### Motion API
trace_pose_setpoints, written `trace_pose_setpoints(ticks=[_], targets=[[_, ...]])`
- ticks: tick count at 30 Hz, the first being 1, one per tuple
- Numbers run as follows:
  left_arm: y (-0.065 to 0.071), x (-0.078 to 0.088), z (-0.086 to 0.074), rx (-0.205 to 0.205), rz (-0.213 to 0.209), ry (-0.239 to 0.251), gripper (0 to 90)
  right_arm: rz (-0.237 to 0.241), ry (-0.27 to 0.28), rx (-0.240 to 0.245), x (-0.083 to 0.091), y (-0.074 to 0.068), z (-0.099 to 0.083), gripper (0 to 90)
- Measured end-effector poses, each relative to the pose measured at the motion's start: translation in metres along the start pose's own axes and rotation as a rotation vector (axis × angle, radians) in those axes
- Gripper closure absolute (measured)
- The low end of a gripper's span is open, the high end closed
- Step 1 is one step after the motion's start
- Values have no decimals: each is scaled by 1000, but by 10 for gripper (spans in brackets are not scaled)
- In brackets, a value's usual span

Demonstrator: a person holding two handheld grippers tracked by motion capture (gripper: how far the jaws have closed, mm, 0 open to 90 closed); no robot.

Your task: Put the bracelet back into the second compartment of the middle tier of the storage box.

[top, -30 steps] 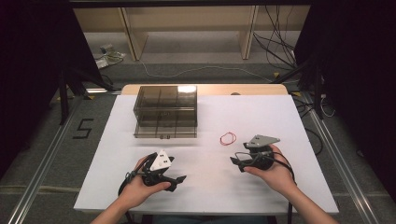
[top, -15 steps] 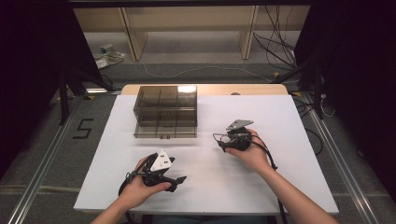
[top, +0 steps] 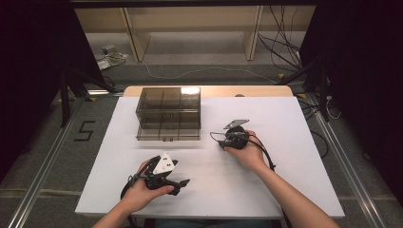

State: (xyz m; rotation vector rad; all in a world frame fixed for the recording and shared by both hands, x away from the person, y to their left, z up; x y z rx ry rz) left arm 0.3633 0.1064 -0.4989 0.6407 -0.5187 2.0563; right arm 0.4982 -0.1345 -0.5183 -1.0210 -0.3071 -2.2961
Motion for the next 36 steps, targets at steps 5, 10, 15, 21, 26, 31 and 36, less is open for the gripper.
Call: trace_pose_setpoints(ticks=[5,10,15,21,26,31,36], targets=[[0,0,0,-1,2,1,213,6,1,-35,-1,3,1,638],[0,0,0,-1,2,0,213,0,10,-64,-1,7,0,730],[1,0,1,-3,-1,3,213,-6,20,-96,-1,10,0,795],[1,0,1,-6,0,3,213,-15,24,-110,0,10,-1,870],[1,0,1,-8,0,0,213,-7,32,-120,0,11,-2,882],[2,0,2,-13,-2,-1,213,10,41,-125,0,13,-3,886],[2,0,1,-13,-2,-1,213,23,41,-121,1,13,-3,887]])
Point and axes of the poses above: each handheld gripper's, and its own axes: x roughly backward along the jaws, z roughly out of its top, y roughly to its right, the point moved 4 cm from there along -x, roughly forward along the jaws, and after that the axes turned 5 degrees about -x, right-handed, at the moved point
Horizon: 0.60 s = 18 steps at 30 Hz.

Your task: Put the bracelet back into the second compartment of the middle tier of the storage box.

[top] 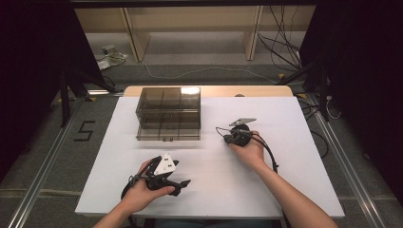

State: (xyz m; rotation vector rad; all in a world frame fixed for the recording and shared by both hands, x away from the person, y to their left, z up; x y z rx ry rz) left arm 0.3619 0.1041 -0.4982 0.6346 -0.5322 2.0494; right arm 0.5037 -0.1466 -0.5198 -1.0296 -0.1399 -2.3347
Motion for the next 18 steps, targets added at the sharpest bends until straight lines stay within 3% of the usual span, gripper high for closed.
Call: trace_pose_setpoints(ticks=[18], targets=[[0,1,0,-4,2,3,211,13,58,2,12,-5,9,888]])
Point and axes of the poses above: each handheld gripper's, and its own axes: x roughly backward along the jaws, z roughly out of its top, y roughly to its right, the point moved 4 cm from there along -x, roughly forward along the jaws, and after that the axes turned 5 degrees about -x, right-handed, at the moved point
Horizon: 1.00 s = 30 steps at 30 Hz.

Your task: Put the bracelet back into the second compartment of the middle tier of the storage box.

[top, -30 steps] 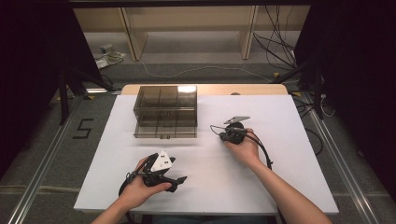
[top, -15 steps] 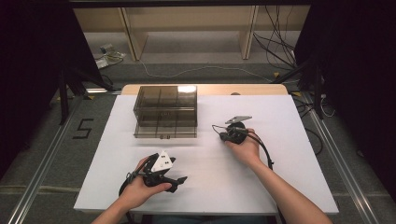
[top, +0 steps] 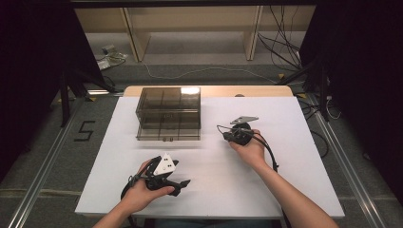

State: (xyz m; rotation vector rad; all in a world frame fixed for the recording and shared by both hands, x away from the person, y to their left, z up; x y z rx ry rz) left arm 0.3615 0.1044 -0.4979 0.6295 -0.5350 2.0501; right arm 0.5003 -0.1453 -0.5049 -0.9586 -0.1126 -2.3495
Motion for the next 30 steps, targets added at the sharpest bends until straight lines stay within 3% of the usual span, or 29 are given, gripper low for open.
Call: trace_pose_setpoints(ticks=[30], targets=[[2,-3,0,-4,-10,-10,193,31,54,-10,15,-6,14,888]])
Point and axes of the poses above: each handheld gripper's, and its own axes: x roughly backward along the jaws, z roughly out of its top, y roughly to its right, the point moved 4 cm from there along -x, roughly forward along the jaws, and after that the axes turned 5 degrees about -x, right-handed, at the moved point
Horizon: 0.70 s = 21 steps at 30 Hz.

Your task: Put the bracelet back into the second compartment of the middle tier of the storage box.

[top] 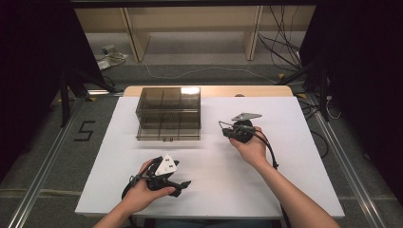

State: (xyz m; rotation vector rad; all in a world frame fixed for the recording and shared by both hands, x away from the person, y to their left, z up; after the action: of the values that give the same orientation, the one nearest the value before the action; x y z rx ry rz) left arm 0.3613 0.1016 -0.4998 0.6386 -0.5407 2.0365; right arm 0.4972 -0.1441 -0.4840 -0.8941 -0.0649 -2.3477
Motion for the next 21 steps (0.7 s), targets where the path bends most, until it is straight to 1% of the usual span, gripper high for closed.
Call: trace_pose_setpoints(ticks=[9,12,14,21], targets=[[0,0,0,-5,1,-3,193,5,16,10,3,-3,4,888],[1,0,0,-1,-1,-1,193,8,20,10,4,-4,5,888],[1,0,0,-10,-4,-6,193,11,23,12,4,-5,6,888],[2,-1,0,-10,-12,-7,193,22,26,14,5,-8,8,888]])
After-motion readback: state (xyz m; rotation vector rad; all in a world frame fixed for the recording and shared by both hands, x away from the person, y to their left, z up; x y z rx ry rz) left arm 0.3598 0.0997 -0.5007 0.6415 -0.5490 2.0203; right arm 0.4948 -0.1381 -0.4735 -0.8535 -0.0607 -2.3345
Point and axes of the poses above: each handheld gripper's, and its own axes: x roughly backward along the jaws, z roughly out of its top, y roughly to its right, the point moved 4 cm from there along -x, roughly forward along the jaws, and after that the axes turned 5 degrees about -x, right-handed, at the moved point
